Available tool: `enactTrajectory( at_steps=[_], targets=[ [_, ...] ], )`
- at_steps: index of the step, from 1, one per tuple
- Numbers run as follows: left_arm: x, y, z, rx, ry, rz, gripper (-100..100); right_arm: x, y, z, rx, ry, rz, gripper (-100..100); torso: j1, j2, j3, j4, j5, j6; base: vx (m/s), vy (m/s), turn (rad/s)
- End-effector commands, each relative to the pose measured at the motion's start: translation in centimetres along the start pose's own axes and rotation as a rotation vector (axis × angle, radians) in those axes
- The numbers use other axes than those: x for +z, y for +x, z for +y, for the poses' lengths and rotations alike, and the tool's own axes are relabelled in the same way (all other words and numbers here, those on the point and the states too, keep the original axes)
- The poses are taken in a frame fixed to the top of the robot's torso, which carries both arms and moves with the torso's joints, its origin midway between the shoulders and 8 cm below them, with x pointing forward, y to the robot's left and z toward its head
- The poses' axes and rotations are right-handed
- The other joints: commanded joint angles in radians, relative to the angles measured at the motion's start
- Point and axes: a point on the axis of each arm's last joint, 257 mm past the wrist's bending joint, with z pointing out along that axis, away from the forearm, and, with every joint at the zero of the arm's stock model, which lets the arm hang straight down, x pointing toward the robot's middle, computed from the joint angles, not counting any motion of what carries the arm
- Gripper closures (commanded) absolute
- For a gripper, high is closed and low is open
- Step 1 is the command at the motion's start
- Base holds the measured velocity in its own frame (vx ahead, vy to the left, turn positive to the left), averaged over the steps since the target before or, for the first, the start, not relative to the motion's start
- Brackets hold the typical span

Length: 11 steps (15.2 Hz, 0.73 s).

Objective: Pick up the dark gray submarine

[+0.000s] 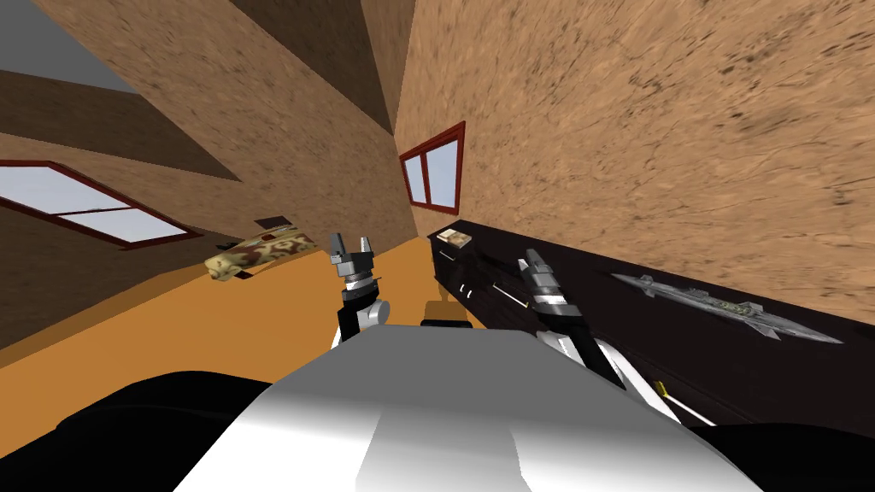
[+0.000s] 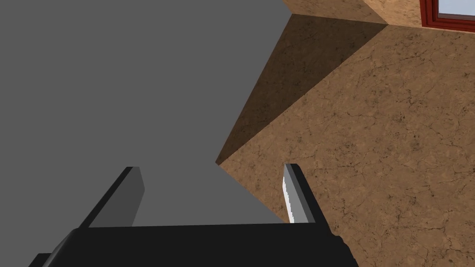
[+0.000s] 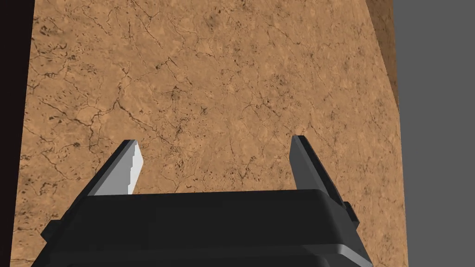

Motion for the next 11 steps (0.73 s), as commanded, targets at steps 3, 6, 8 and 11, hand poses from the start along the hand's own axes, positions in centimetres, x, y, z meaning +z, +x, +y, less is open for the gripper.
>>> enactTrajectory(
  at_steps=[3, 6, 8, 11],
  targets=[
    [0.0, 0.0, 0.0, 0.0, 0.0, 0.0, 0, -2.3, -0.7, -4.1, -0.161, 0.115, 0.074, -100, 0.001, 0.0, 0.0, 0.0, 0.0, 0.0, 0.065, 0.072, 0.034],
    [0.0, 0.0, 0.0, 0.0, 0.0, 0.0, 0, -4.7, -1.9, -7.5, -0.298, 0.217, 0.136, -100, 0.002, -0.001, -0.001, 0.0, 0.0, 0.0, 0.084, 0.086, 0.045],
    [0.0, 0.0, 0.0, 0.0, 0.0, 0.0, 0, -6.1, -2.7, -9.2, -0.368, 0.269, 0.17, -100, 0.002, -0.001, 0.0, 0.0, 0.0, 0.0, 0.08, 0.07, 0.04],
    [0.0, 0.0, 0.0, 0.0, 0.0, 0.0, 0, -7.6, -3.6, -10.8, -0.44, 0.321, 0.205, -100, 0.001, -0.001, -0.001, 0.0, 0.0, 0.0, 0.078, 0.068, 0.039]
  ],
)
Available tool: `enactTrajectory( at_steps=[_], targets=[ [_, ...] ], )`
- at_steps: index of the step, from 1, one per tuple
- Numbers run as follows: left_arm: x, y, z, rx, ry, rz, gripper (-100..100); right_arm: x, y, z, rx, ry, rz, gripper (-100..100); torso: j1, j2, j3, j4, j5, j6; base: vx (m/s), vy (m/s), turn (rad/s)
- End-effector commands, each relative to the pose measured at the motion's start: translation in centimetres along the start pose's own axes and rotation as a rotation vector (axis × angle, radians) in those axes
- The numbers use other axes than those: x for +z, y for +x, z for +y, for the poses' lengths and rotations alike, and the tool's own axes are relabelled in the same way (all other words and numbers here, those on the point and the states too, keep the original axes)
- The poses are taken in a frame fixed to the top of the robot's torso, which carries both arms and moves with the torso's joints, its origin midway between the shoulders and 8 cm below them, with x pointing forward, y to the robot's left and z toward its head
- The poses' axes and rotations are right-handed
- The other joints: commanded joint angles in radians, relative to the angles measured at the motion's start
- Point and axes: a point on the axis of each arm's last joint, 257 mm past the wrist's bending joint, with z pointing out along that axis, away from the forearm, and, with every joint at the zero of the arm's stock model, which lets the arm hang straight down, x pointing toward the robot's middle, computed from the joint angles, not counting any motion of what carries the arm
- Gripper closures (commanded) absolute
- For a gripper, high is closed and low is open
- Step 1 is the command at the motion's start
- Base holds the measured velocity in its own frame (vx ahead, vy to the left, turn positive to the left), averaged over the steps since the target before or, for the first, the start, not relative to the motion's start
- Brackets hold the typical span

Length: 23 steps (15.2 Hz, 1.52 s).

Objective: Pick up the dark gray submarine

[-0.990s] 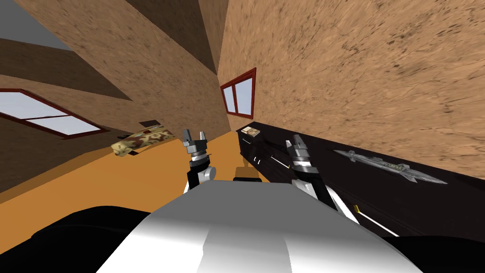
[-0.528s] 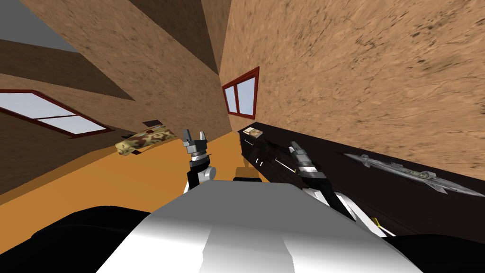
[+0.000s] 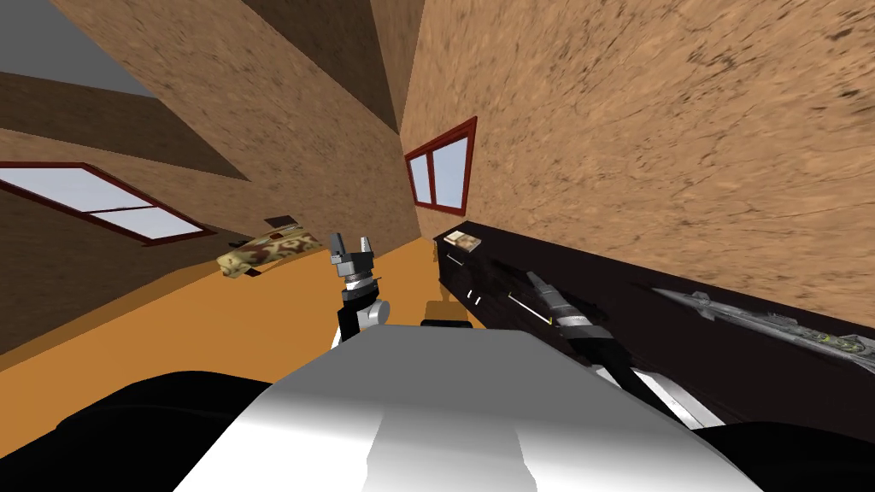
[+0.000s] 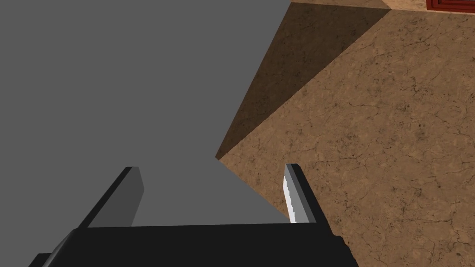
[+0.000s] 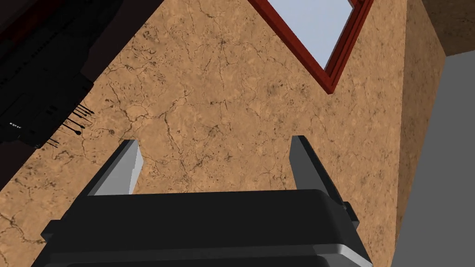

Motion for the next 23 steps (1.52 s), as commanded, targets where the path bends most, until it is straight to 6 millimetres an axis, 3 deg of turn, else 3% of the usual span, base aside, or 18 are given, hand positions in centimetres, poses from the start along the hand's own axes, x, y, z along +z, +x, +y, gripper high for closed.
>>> enactTrajectory(
  at_steps=[1, 2, 3, 4, 5, 6, 7, 8, 9, 10, 12, 13, 16, 18, 20, 22, 23],
  targets=[
    [0.0, 0.0, 0.0, 0.0, 0.0, 0.0, 0, -1.5, -0.1, -3.1, -0.102, 0.073, 0.05, -100, 0.0, 0.0, 0.0, 0.0, 0.0, 0.0, 0.074, 0.071, 0.052],
    [0.0, 0.0, 0.0, 0.0, 0.0, 0.0, 0, -2.7, -0.2, -5.2, -0.172, 0.123, 0.084, -100, 0.0, 0.0, 0.0, 0.0, 0.0, 0.0, 0.101, 0.09, 0.075],
    [0.0, 0.0, 0.0, 0.0, 0.0, 0.0, 0, -2.8, -0.2, -5.2, -0.175, 0.124, 0.089, -100, 0.0, -0.001, 0.0, 0.0, 0.0, 0.0, 0.105, 0.082, 0.045],
    [0.0, 0.0, 0.0, 0.0, 0.0, 0.0, 0, -4.1, -0.4, -7.4, -0.249, 0.174, 0.129, -100, 0.001, -0.001, -0.001, 0.0, 0.0, 0.0, 0.096, 0.083, 0.046],
    [0.0, 0.0, 0.0, 0.0, 0.0, 0.0, 0, -4.1, -0.4, -7.4, -0.249, 0.174, 0.129, -100, 0.001, -0.001, -0.001, 0.0, 0.0, 0.0, 0.089, 0.078, 0.031],
    [0.0, 0.0, 0.0, 0.0, 0.0, 0.0, 0, -5.5, -0.8, -9.4, -0.324, 0.221, 0.169, -100, 0.001, -0.001, -0.001, 0.0, 0.0, 0.0, 0.09, 0.08, 0.056],
    [0.0, 0.0, 0.0, 0.0, 0.0, 0.0, 0, -5.6, -0.7, -9.4, -0.323, 0.223, 0.17, -100, 0.001, -0.001, -0.001, 0.0, 0.0, 0.0, 0.086, 0.079, 0.041],
    [0.0, 0.0, 0.0, 0.0, 0.0, 0.0, 0, -7.1, -1.2, -11.4, -0.397, 0.27, 0.213, -100, 0.001, -0.001, 0.0, 0.0, 0.0, 0.0, 0.102, 0.07, 0.048],
    [0.0, 0.0, 0.0, 0.0, 0.0, 0.0, 0, -7.1, -1.2, -11.4, -0.397, 0.271, 0.214, -100, 0.001, -0.001, -0.001, 0.0, 0.0, 0.0, 0.097, 0.065, 0.042],
    [0.0, 0.0, 0.0, 0.0, 0.0, 0.0, 0, -8.7, -1.8, -13.3, -0.47, 0.316, 0.257, -100, 0.0, -0.001, -0.001, 0.0, 0.0, 0.0, 0.101, 0.072, 0.049],
    [0.0, 0.0, 0.0, 0.0, 0.0, 0.0, 0, -8.8, -1.8, -13.3, -0.47, 0.317, 0.258, -100, 0.0, -0.001, -0.001, 0.0, 0.0, 0.0, 0.072, 0.059, 0.026],
    [0.0, 0.0, 0.0, 0.0, 0.0, 0.0, 0, -10.4, -2.5, -15.1, -0.543, 0.36, 0.304, -100, 0.0, 0.0, 0.0, 0.0, 0.0, 0.0, 0.069, 0.052, 0.042],
    [0.0, 0.0, 0.0, 0.0, 0.0, 0.0, 0, -12.1, -3.2, -16.8, -0.614, 0.402, 0.35, -100, 0.0, 0.0, 0.0, 0.0, 0.0, 0.0, 0.08, 0.063, 0.044],
    [0.0, 0.0, 0.0, 0.0, 0.0, 0.0, 0, -15.1, -5.1, -19.6, -0.752, 0.471, 0.439, -100, 0.001, 0.0, 0.0, 0.0, 0.0, 0.0, 0.107, 0.074, 0.07],
    [0.0, 0.0, 0.0, 0.0, 0.0, 0.0, 0, -15.6, -5.0, -19.7, -0.751, 0.477, 0.446, -100, 0.001, -0.003, -0.001, -0.001, 0.0, 0.0, 0.103, 0.07, 0.038],
    [0.0, 0.0, 0.0, 0.0, 0.0, 0.0, 0, -18.5, -7.0, -22.1, -0.881, 0.537, 0.537, -100, 0.0, -0.001, -0.001, 0.0, 0.0, 0.0, 0.102, 0.068, 0.053],
    [0.0, 0.0, 0.0, 0.0, 0.0, 0.0, 0, -18.9, -7.0, -22.2, -0.881, 0.542, 0.544, -100, 0.001, -0.002, -0.001, 0.0, 0.0, 0.0, 0.109, 0.07, 0.058]
  ],
)
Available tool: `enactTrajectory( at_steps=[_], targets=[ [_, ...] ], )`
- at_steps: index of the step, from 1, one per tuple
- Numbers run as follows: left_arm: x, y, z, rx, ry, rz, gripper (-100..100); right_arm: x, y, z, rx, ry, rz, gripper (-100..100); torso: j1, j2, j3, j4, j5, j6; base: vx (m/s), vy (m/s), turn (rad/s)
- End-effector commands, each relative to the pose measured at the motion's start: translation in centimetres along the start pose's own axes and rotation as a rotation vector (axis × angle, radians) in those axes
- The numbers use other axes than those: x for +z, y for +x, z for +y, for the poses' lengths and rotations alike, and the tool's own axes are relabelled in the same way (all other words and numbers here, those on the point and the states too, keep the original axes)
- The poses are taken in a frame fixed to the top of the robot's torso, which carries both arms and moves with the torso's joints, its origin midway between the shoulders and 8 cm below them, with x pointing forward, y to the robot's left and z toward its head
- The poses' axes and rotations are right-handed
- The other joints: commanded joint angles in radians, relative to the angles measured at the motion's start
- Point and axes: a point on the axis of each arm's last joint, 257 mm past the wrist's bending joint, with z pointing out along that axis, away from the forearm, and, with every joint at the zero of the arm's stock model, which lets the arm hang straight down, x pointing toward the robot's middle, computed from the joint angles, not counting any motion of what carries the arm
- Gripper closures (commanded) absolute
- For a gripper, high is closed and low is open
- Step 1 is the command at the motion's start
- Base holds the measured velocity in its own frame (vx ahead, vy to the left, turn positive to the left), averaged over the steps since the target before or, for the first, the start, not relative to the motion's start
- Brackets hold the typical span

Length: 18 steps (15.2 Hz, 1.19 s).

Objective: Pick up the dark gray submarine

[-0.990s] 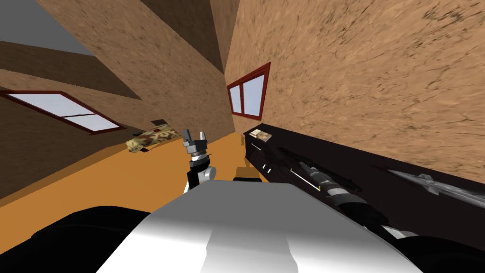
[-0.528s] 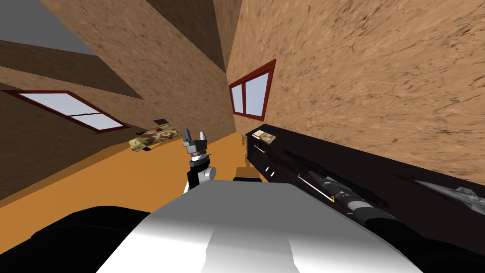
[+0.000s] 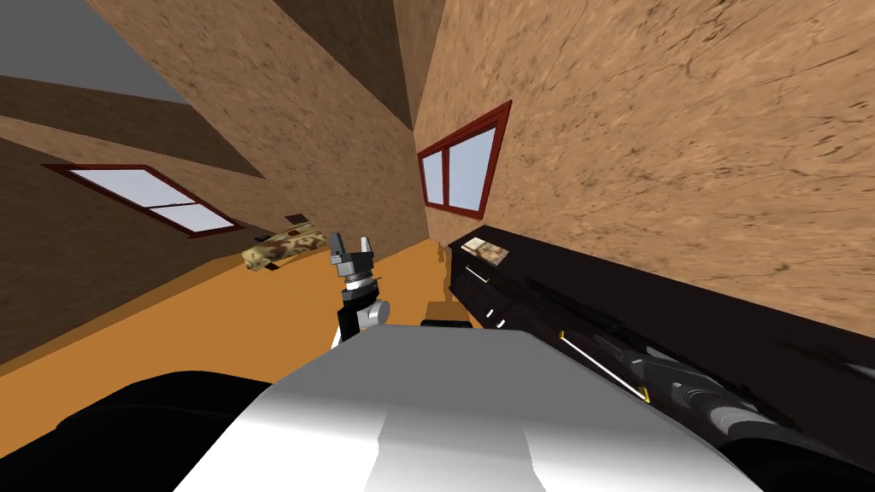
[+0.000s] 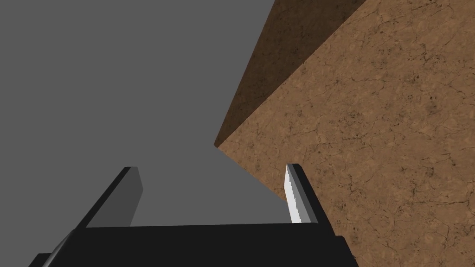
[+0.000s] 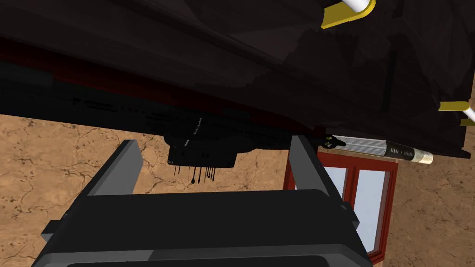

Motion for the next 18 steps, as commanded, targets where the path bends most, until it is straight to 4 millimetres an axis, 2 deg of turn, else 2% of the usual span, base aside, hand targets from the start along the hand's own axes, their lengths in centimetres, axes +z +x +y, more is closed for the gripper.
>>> enactTrajectory(
  at_steps=[1, 2, 3, 4, 7, 8, 11, 12, 13, 15, 17, 18],
  targets=[
    [0.0, 0.0, 0.0, 0.0, 0.0, 0.0, 0, -1.2, 1.8, -2.5, -0.1, 0.042, 0.067, -100, 0.0, 0.0, 0.0, 0.0, 0.0, 0.0, 0.115, 0.072, 0.062],
    [0.0, 0.0, 0.0, 0.0, 0.0, 0.0, 0, -1.2, 1.8, -2.5, -0.1, 0.042, 0.067, -100, 0.0, 0.0, 0.0, 0.0, 0.0, 0.0, 0.106, 0.065, 0.041],
    [0.0, 0.0, 0.0, 0.0, 0.0, 0.0, 0, -2.0, 2.7, -4.1, -0.164, 0.064, 0.109, -100, 0.0, 0.0, 0.0, 0.0, 0.0, 0.0, 0.107, 0.059, 0.049],
    [0.0, 0.0, 0.0, 0.0, 0.0, 0.0, 0, -2.0, 2.7, -4.1, -0.164, 0.064, 0.109, -100, 0.0, 0.0, 0.0, 0.0, 0.0, 0.0, 0.095, 0.051, 0.042],
    [0.0, 0.0, 0.0, 0.0, 0.0, 0.0, 0, -4.5, 4.8, -8.5, -0.337, 0.114, 0.224, -100, -0.001, -0.001, -0.001, 0.0, 0.0, 0.0, 0.133, 0.061, 0.074],
    [0.0, 0.0, 0.0, 0.0, 0.0, 0.0, 0, -4.5, 4.9, -8.5, -0.338, 0.114, 0.226, -100, 0.0, -0.002, -0.001, -0.001, 0.0, 0.0, 0.138, 0.051, 0.059],
    [0.0, 0.0, 0.0, 0.0, 0.0, 0.0, 0, -6.8, 6.5, -11.8, -0.48, 0.139, 0.327, -100, -0.002, -0.001, -0.001, 0.0, 0.0, 0.0, 0.119, 0.042, 0.066],
    [0.0, 0.0, 0.0, 0.0, 0.0, 0.0, 0, -6.8, 6.5, -11.8, -0.48, 0.139, 0.327, -100, -0.001, -0.001, -0.001, 0.0, 0.0, 0.0, 0.111, 0.039, 0.059],
    [0.0, 0.0, 0.0, 0.0, 0.0, 0.0, 0, -8.1, 7.4, -13.3, -0.553, 0.142, 0.383, -100, -0.002, -0.001, -0.001, 0.0, 0.0, 0.0, 0.124, 0.052, 0.062],
    [0.0, 0.0, 0.0, 0.0, 0.0, 0.0, 0, -8.6, 7.8, -13.8, -0.582, 0.141, 0.407, -100, -0.001, -0.001, -0.001, 0.0, 0.0, 0.0, 0.11, 0.036, 0.052],
    [0.0, 0.0, 0.0, 0.0, 0.0, 0.0, 0, -9.9, 9.8, -14.1, -0.644, 0.112, 0.472, -100, -0.003, -0.001, 0.0, 0.0, -0.001, 0.0, 0.131, 0.015, 0.071],
    [0.0, 0.0, 0.0, 0.0, 0.0, 0.0, 0, -9.2, 8.7, -14.2, -0.609, 0.131, 0.438, -100, -0.003, -0.002, -0.001, 0.0, -0.001, 0.0, 0.087, 0.005, 0.027]
  ],
)
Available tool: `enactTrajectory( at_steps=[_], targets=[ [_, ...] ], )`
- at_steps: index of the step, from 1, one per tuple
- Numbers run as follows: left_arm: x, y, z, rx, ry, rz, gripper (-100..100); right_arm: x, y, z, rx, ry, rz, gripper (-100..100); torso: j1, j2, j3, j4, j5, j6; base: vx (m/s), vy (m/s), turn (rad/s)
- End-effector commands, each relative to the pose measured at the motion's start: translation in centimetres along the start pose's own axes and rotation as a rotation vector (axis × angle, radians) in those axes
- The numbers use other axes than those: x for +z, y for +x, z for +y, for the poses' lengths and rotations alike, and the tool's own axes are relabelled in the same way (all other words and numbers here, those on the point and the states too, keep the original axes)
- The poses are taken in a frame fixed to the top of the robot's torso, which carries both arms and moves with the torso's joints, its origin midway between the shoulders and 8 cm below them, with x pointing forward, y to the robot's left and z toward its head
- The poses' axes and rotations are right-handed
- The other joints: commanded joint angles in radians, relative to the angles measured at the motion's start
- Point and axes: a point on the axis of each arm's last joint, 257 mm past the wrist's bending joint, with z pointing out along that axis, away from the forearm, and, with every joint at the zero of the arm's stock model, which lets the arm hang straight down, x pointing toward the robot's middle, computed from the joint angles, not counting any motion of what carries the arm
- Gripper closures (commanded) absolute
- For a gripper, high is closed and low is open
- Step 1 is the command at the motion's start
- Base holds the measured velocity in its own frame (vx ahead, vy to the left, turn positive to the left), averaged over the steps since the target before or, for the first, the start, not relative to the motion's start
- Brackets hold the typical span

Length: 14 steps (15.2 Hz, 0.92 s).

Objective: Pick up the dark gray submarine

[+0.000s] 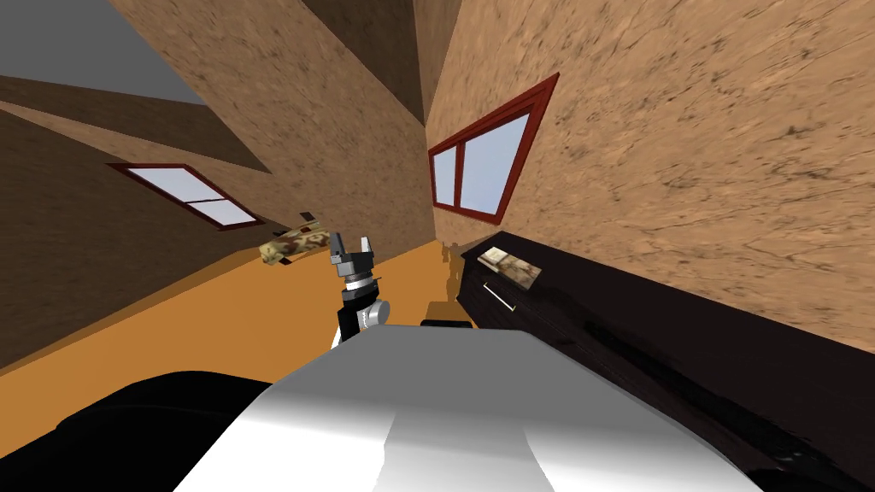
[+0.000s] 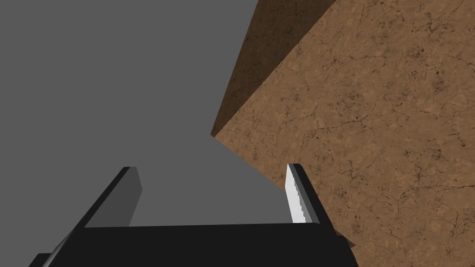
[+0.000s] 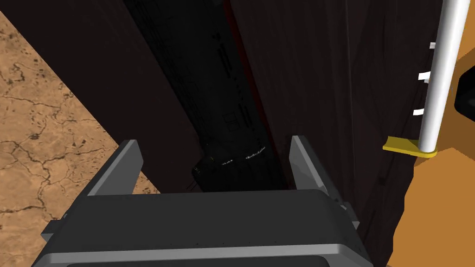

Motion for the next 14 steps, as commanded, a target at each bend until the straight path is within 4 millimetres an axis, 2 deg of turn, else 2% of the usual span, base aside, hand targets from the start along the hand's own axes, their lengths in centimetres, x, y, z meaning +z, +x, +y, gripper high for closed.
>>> enactTrajectory(
  at_steps=[1, 6, 7, 11, 14],
  targets=[
    [0.0, 0.0, 0.0, 0.0, 0.0, 0.0, 0, 0.5, 0.3, 0.5, 0.01, 0.004, 0.001, -100, 0.0, 0.0, 0.0, 0.0, 0.0, 0.0, 0.022, -0.012, 0.051],
    [0.0, 0.0, 0.0, 0.0, 0.0, 0.0, 0, 1.1, 0.6, 1.0, 0.021, 0.006, 0.001, -100, -0.005, 0.01, 0.006, 0.003, -0.002, 0.0, -0.028, -0.043, 0.057],
    [0.0, 0.0, 0.0, 0.0, 0.0, 0.0, 0, 1.2, 0.6, 1.1, 0.022, 0.006, 0.001, 100, -0.005, 0.01, 0.006, 0.003, -0.002, 0.0, -0.007, -0.006, 0.001],
    [0.0, 0.0, 0.0, 0.0, 0.0, 0.0, 0, 1.2, 0.6, 1.2, 0.023, 0.003, 0.001, 100, -0.002, 0.009, 0.005, 0.002, 0.001, 0.0, 0.0, -0.001, 0.0],
    [0.0, 0.0, 0.0, 0.0, 0.0, 0.0, 0, 0.3, 0.2, 0.2, 0.005, 0.002, 0.001, 100, 0.003, 0.008, 0.005, 0.002, 0.003, 0.001, 0.02, 0.043, -0.085]
  ],
)
